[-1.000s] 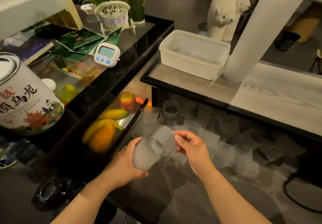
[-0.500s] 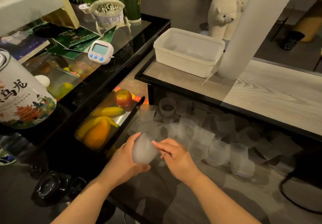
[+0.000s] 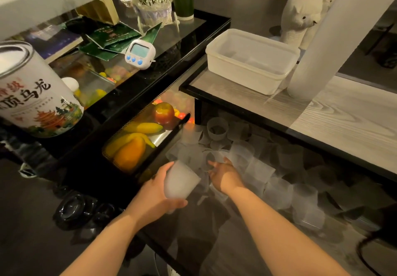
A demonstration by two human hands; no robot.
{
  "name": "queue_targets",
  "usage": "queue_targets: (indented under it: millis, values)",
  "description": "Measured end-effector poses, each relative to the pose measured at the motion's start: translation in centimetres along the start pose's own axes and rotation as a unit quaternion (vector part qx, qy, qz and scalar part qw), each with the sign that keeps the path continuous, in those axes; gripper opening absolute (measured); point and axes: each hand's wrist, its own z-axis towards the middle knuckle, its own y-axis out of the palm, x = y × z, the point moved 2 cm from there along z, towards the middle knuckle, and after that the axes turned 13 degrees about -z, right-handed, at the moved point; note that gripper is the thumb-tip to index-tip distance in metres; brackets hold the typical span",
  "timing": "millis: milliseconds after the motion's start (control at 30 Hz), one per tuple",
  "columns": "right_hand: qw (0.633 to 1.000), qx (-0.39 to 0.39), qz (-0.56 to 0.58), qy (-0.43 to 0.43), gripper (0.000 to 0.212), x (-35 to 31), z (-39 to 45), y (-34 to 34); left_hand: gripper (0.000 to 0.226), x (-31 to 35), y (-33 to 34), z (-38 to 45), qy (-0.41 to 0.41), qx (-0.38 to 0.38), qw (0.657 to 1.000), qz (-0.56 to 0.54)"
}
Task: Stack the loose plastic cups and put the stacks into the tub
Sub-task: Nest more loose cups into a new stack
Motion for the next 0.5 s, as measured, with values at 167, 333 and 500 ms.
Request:
queue_targets:
  millis: [167, 333, 500]
  values:
    - [0.979, -0.069, -0.182, -0.056, 0.058, -0.2, 0.2, 0.1, 0.113, -0.5, 0.2, -0.6, -0.021, 0.005, 1.0, -0.008]
    - [0.993, 0.07, 0.029, 0.085, 0.048, 0.9, -1.2, -0.5, 0.108, -0.1, 1.0, -1.0, -0.021, -0.004, 1.0, -0.013]
    - [0.981, 0.168, -0.018, 0.1, 0.042, 2.0, -3.2, -3.3, 0.103, 0.8, 1.7, -0.9, 0.004, -0.015, 1.0, 0.005]
